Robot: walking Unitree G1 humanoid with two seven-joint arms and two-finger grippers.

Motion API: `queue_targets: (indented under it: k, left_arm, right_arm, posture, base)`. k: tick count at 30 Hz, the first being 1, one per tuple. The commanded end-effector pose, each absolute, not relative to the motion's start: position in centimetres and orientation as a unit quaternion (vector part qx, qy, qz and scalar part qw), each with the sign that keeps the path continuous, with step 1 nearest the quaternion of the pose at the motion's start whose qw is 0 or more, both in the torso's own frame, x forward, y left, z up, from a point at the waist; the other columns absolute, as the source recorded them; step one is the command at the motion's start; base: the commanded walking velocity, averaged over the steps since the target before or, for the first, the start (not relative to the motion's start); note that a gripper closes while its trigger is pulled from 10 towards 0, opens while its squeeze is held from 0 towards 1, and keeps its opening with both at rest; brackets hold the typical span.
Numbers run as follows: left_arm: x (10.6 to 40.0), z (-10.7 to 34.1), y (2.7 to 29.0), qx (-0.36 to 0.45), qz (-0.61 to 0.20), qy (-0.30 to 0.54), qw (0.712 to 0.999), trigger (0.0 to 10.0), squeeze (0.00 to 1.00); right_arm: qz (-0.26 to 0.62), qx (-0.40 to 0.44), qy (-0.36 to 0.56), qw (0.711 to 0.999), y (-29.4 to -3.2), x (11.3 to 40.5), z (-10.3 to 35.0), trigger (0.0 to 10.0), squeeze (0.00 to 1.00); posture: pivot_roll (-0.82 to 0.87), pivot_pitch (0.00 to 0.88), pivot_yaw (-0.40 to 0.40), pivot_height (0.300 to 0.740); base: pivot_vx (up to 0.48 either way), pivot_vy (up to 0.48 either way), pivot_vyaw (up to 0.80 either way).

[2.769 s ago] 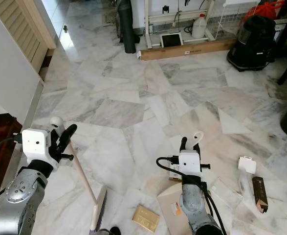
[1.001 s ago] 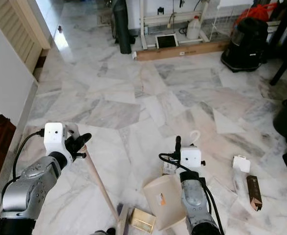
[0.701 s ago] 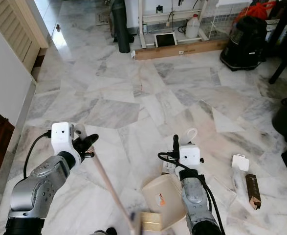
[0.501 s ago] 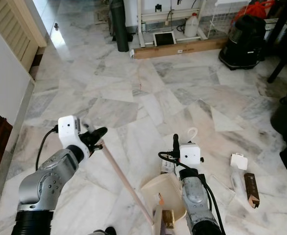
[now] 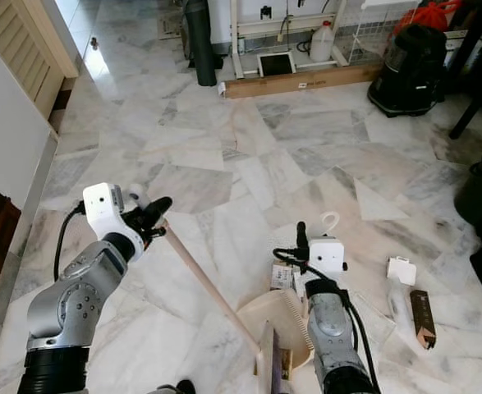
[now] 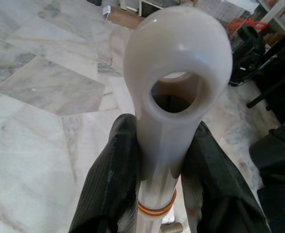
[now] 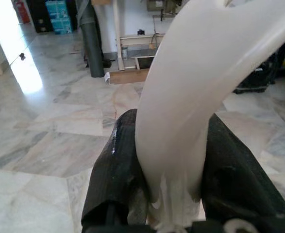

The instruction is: Sweep floor

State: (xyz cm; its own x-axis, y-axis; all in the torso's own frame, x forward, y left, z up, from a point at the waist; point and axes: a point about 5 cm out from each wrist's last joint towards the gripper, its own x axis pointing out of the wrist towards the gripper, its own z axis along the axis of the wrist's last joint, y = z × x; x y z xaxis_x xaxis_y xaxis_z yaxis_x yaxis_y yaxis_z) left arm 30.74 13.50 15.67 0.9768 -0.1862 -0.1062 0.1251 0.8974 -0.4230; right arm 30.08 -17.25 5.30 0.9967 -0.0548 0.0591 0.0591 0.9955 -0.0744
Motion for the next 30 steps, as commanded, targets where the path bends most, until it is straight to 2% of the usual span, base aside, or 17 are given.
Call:
queue_targets:
  k: [1,5,7,13,21,27,30]
  left_arm:
    - [30.6,16.2,13.5,-0.233,-0.090,0.054,0.967,10.0,0.00]
    - [30.7,16.2,13.3,-0.232,-0.088,0.047,0.968,10.0,0.00]
    - [30.7,17.0,13.8,-0.236,-0.072,0.017,0.969,10.0,0.00]
    - [30.5,19.5,16.4,-0.204,-0.022,-0.072,0.976,10.0,0.00]
    - [29.4,22.8,20.9,-0.190,0.064,-0.197,0.960,10.0,0.00]
    - [29.0,22.8,22.0,-0.131,0.086,-0.196,0.968,10.0,0.00]
    - [29.4,20.9,22.5,-0.054,0.075,-0.126,0.988,10.0,0.00]
  right_arm:
    - [-0.043,0.017,0.036,0.998,-16.6,29.0,3.0,10.0,0.00]
    - [-0.066,0.045,0.037,0.996,-17.2,29.1,3.1,10.0,0.00]
    - [-0.068,0.047,0.036,0.996,-17.3,29.2,3.1,10.0,0.00]
    - [-0.063,0.048,0.039,0.996,-17.2,29.2,3.1,10.0,0.00]
    - [-0.062,0.060,0.045,0.995,-17.0,29.2,2.9,10.0,0.00]
    - [-0.059,0.059,0.046,0.995,-16.9,29.2,2.9,10.0,0.00]
    - [-0.053,0.052,0.046,0.996,-16.9,29.2,3.0,10.0,0.00]
  posture:
    - [0.01,0.141,0.081,0.740]
    - [0.01,0.141,0.081,0.740]
    - [0.01,0.141,0.081,0.740]
    - [0.02,0.144,0.082,0.740]
    - [0.03,0.147,0.081,0.740]
    - [0.03,0.144,0.079,0.740]
    - [0.03,0.145,0.078,0.740]
  base:
    - [0.000,0.000,0.00]
    - [0.000,0.000,0.00]
    - [0.000,0.000,0.00]
    - [0.000,0.000,0.00]
    - [0.000,0.000,0.00]
    - [0.000,0.000,0.00]
    - [0.000,0.000,0.00]
